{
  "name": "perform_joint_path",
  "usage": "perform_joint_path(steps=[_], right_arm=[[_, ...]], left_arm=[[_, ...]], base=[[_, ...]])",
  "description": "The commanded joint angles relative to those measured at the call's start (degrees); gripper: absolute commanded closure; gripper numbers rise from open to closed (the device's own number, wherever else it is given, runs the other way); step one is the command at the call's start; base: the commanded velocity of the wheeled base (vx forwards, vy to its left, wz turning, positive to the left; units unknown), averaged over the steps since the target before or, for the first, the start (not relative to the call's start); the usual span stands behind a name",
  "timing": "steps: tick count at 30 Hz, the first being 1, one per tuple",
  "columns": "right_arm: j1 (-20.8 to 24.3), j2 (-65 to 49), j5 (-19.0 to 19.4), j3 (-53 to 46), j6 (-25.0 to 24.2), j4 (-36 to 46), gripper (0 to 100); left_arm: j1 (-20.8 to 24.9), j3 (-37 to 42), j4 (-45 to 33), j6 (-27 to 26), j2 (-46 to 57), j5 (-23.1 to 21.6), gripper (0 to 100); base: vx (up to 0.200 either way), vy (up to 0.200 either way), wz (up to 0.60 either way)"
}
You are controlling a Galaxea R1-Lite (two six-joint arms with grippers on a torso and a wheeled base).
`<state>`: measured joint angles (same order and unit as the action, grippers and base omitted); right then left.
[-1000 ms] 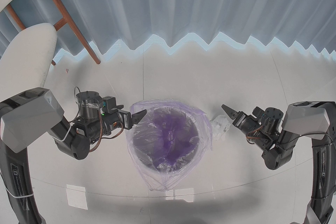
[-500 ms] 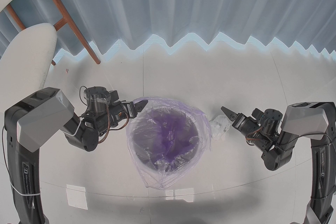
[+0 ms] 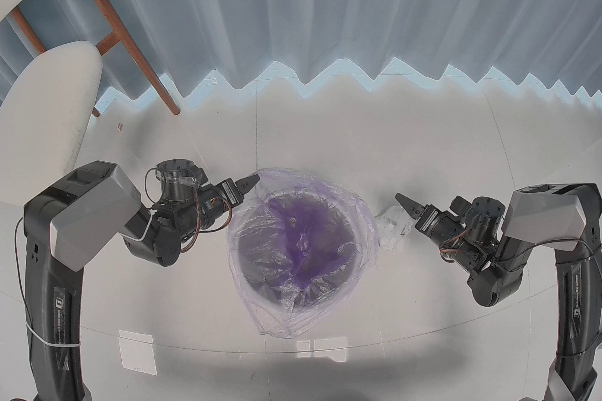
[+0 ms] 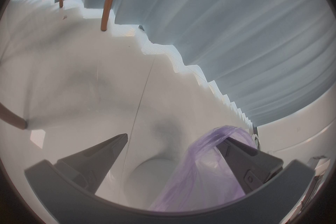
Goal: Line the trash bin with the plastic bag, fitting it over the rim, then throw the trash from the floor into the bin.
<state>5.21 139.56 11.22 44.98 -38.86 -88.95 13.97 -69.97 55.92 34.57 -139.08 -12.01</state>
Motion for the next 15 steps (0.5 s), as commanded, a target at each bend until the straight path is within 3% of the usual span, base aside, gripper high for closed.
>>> perform_joint_path(steps=[1, 6, 15], right_arm=[[0.1, 1.0, 0.0, 0.2, 0.1, -1.0, 0], [0.1, 1.0, 0.0, 0.1, 0.1, -1.0, 0], [2.3, 2.6, 0.1, -1.1, 0.5, -1.0, 0]], left_arm=[[-0.6, -1.7, -0.3, 2.9, -2.9, -1.4, 0], [-0.3, -1.7, -0.5, 7.7, -2.8, -2.0, 0], [-0.1, -1.3, 0.1, 10.0, -2.9, -2.0, 0]], base=[[0.000, 0.000, 0.00], [0.000, 0.000, 0.00], [0.000, 0.000, 0.00]])
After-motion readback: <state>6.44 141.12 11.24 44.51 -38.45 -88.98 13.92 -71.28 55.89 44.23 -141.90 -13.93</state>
